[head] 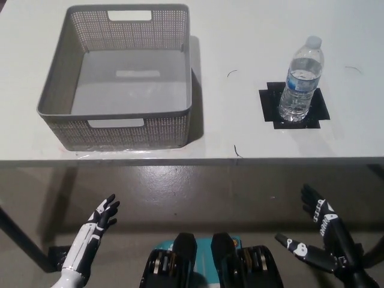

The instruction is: Use the right hand to pick up a water botttle and place it into a container on the left side

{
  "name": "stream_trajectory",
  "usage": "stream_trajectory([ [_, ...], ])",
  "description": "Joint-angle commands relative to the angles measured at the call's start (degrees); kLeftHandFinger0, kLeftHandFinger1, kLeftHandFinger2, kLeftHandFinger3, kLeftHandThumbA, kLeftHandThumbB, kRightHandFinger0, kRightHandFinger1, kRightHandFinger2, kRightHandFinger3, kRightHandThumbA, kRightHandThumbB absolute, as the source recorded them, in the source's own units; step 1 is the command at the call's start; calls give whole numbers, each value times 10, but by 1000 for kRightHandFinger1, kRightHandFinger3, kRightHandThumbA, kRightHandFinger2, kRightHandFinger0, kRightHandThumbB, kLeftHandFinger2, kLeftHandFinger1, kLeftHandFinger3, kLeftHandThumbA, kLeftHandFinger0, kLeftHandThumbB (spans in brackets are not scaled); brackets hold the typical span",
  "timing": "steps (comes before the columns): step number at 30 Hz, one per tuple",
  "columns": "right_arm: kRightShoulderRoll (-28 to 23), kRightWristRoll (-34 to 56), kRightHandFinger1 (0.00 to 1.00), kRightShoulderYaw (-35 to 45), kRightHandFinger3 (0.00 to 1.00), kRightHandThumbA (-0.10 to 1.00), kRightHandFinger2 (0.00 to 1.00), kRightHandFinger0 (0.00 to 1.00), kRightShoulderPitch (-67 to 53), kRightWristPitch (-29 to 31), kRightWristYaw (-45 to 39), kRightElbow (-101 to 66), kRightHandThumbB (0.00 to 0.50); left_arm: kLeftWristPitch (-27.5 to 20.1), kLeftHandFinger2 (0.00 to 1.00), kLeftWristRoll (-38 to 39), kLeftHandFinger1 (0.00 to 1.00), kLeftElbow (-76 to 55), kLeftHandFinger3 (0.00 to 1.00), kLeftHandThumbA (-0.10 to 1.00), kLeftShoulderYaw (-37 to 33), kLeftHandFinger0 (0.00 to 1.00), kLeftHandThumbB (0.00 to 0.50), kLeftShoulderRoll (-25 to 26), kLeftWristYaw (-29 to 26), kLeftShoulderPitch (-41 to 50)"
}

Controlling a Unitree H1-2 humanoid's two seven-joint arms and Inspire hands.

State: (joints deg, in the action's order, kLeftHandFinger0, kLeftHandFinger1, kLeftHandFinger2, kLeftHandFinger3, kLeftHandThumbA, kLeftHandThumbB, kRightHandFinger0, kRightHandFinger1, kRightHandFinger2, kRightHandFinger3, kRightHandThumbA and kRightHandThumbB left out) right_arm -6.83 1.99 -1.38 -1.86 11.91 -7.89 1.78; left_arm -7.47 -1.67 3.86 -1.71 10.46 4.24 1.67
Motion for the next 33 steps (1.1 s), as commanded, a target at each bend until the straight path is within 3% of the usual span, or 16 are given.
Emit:
stream_trajectory([
  [1,11,-15,1000,23,1000,912,1000,1000,6,73,34,-60,243,-18,1000,4,1000,-23,1000,1000,4,1000,98,2,5,1],
  [4,16,-42,1000,41,1000,951,1000,1000,26,47,55,-107,301,-28,1000,5,1000,-16,1000,1000,5,1000,99,2,4,1],
  [7,13,-46,1000,55,1000,1000,1000,1000,51,28,61,-127,327,-22,1000,3,1000,-21,1000,1000,7,1000,101,1,1,3],
  [13,2,-36,1000,81,1000,1000,1000,1000,112,5,66,-128,355,-23,1000,5,1000,-17,1000,1000,6,1000,111,-1,3,4],
  [16,-1,-67,1000,93,1000,1000,1000,1000,151,-32,84,-128,393,-29,1000,2,1000,-15,1000,1000,6,1000,102,0,1,6],
  [19,-13,-57,1000,102,1000,1000,1000,1000,187,-49,80,-104,388,-28,1000,4,1000,-13,1000,1000,5,1000,109,0,3,5],
  [20,-15,-57,1000,103,1000,1000,1000,1000,191,-51,80,-100,343,-27,1000,5,1000,-13,1000,1000,5,1000,112,0,3,5],
  [23,-27,-44,1000,110,1000,1000,1000,1000,245,-65,82,-40,413,-28,1000,6,1000,-13,1000,1000,5,1000,107,-1,4,6],
  [28,-46,-64,1000,107,1000,1000,1000,1000,305,-100,89,32,465,-30,1000,6,1000,-11,1000,1000,6,1000,107,-2,3,5],
  [29,-50,-60,1000,103,1000,1000,1000,1000,324,-119,83,55,496,-32,1000,7,1000,-10,1000,1000,6,1000,109,-1,3,6],
  [33,-57,-73,1000,90,1000,1000,1000,1000,368,-131,88,122,500,-30,1000,7,1000,-12,1000,1000,6,1000,110,-1,4,7],
])
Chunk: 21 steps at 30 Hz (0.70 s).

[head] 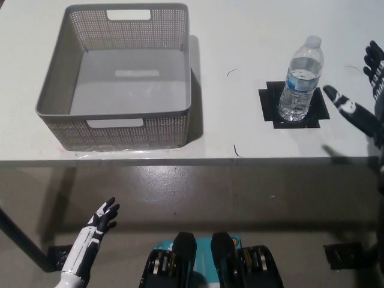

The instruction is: Use the right hand to pick up a water botttle and place it into a container on the left side

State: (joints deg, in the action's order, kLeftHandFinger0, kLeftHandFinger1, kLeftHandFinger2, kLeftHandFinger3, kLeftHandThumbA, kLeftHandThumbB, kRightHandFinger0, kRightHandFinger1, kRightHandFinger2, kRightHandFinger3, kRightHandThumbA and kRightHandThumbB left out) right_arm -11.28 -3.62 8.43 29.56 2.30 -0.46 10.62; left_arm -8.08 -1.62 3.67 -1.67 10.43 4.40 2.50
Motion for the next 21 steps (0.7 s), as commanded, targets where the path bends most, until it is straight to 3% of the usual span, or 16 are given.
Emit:
stream_trajectory([
  [1,-13,-16,1000,-9,1000,1000,1000,1000,60,-37,14,45,500,-22,1000,7,1000,-11,1000,1000,5,1000,112,-2,3,-1],
  [11,-7,-23,1000,-32,1000,1000,1000,1000,147,-35,23,197,500,-24,1000,7,1000,-12,1000,1000,4,1000,111,0,4,-2],
  [21,5,-34,1000,-60,1000,1000,1000,1000,197,30,45,329,500,-20,1000,6,1000,-14,1000,1000,4,1000,125,1,5,-2],
])
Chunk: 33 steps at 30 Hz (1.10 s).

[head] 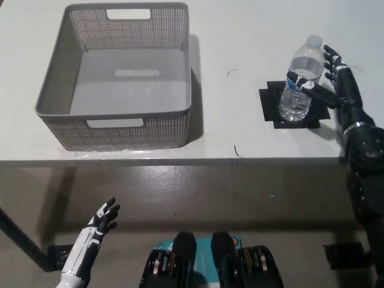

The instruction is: Use the right hand to pick up a water botttle and place it into a container on the left side

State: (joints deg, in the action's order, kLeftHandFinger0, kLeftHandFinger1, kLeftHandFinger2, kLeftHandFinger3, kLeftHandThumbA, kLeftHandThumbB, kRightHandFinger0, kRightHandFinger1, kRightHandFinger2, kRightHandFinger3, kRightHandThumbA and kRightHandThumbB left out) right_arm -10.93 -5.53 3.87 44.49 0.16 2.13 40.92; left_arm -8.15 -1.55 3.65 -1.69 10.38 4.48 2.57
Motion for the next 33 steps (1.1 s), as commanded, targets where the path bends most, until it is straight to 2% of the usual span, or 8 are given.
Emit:
stream_trajectory([
  [1,2,-16,1000,-18,1000,1000,1000,1000,50,57,19,33,500,-20,1000,6,1000,-14,1000,1000,4,1000,126,0,4,-3],
  [12,21,-37,1000,-73,1000,904,1000,1000,135,123,46,250,500,-22,1000,11,1000,-10,1000,1000,5,1000,128,-3,4,-3],
  [16,37,-5,1000,-50,1000,472,1000,1000,175,129,76,335,499,-24,1000,13,1000,-8,1000,1000,5,1000,128,-4,5,-5],
  [17,40,-3,661,-45,931,216,698,574,180,126,98,345,365,-24,1000,13,1000,-8,1000,1000,4,1000,130,-4,5,-5],
  [18,46,-5,321,-40,564,81,501,157,188,125,141,359,349,-25,1000,13,1000,-7,1000,1000,5,1000,131,-5,4,-5],
  [20,50,-11,158,-40,418,-93,503,3,194,140,179,371,186,-23,1000,13,1000,-9,1000,1000,5,1000,132,-5,4,-6],
  [24,56,-3,171,-30,607,-100,616,0,203,162,201,377,132,-22,1000,15,1000,-9,1000,1000,7,1000,135,-2,5,-10],
  [33,67,5,182,-15,625,-100,613,0,208,207,231,361,107,-25,1000,17,1000,-8,1000,1000,6,1000,135,1,7,-5],
])
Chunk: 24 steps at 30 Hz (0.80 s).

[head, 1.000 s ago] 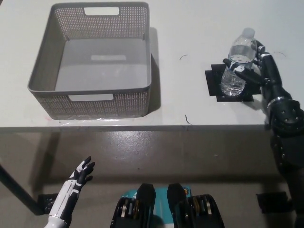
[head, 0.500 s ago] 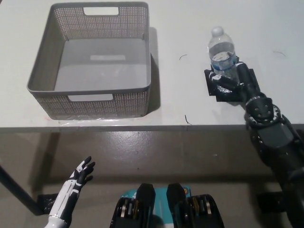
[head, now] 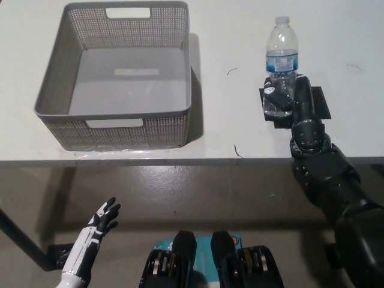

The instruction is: Use the right hand to pick up a water botttle and place it into a container on the left side

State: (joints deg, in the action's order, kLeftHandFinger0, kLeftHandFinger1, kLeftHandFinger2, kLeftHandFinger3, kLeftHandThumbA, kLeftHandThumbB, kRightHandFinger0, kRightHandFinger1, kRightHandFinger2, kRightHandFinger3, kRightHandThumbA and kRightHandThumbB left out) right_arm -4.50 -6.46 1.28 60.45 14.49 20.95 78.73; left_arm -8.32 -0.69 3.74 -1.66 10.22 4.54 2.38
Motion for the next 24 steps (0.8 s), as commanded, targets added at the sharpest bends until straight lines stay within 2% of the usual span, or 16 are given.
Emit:
stream_trajectory([
  [1,5,14,195,11,635,-100,626,0,54,73,43,-26,108,-20,1000,13,1000,-9,1000,1000,7,1000,136,1,7,-4],
  [6,27,-9,170,-7,613,-100,578,0,81,80,49,-82,112,-22,1000,1,1000,-6,1000,1000,3,1000,125,1,4,-7],
  [8,37,-17,156,-16,574,-100,557,0,87,82,45,-110,128,-21,1000,-3,1000,-6,1000,1000,1,1000,126,3,4,-8],
  [10,48,-27,169,-27,566,-100,578,0,94,98,52,-133,128,-22,1000,-5,1000,-3,1000,1000,0,1000,124,5,5,-9],
  [13,74,-23,231,-35,614,-100,636,0,116,98,40,-148,142,-23,1000,-4,1000,0,1000,1000,0,1000,126,5,5,-10],
  [14,81,-26,214,-39,598,-100,606,0,122,95,38,-151,136,-21,1000,-3,1000,-1,1000,1000,0,1000,126,4,6,-11],
  [16,92,-34,108,-47,450,-100,477,0,128,90,48,-156,142,-21,1000,-2,1000,-2,1000,1000,0,1000,120,5,8,-12],
  [18,111,-35,89,-52,419,-100,472,0,142,67,52,-158,145,-24,1000,-7,1000,0,1000,1000,-1,1000,128,6,7,-13],
  [19,119,-36,90,-54,436,-100,499,0,150,67,55,-152,147,-25,1000,-8,1000,0,1000,1000,-2,1000,139,8,8,-14],
  [20,125,-37,107,-56,505,-100,550,0,155,71,57,-146,142,-24,1000,-7,1000,-1,1000,1000,-1,1000,142,8,8,-14],
  [21,131,-35,110,-56,513,-100,558,0,160,69,57,-143,143,-25,1000,-7,1000,-1,1000,1000,-1,1000,151,10,9,-15],
  [23,142,-34,169,-57,590,-100,635,0,168,69,54,-132,138,-25,1000,-11,1000,-2,1000,1000,-2,1000,158,10,8,-17],
  [24,151,-34,167,-58,593,-100,631,0,175,78,57,-118,135,-19,1000,-12,1000,-4,1000,1000,-2,1000,160,10,8,-18],
])
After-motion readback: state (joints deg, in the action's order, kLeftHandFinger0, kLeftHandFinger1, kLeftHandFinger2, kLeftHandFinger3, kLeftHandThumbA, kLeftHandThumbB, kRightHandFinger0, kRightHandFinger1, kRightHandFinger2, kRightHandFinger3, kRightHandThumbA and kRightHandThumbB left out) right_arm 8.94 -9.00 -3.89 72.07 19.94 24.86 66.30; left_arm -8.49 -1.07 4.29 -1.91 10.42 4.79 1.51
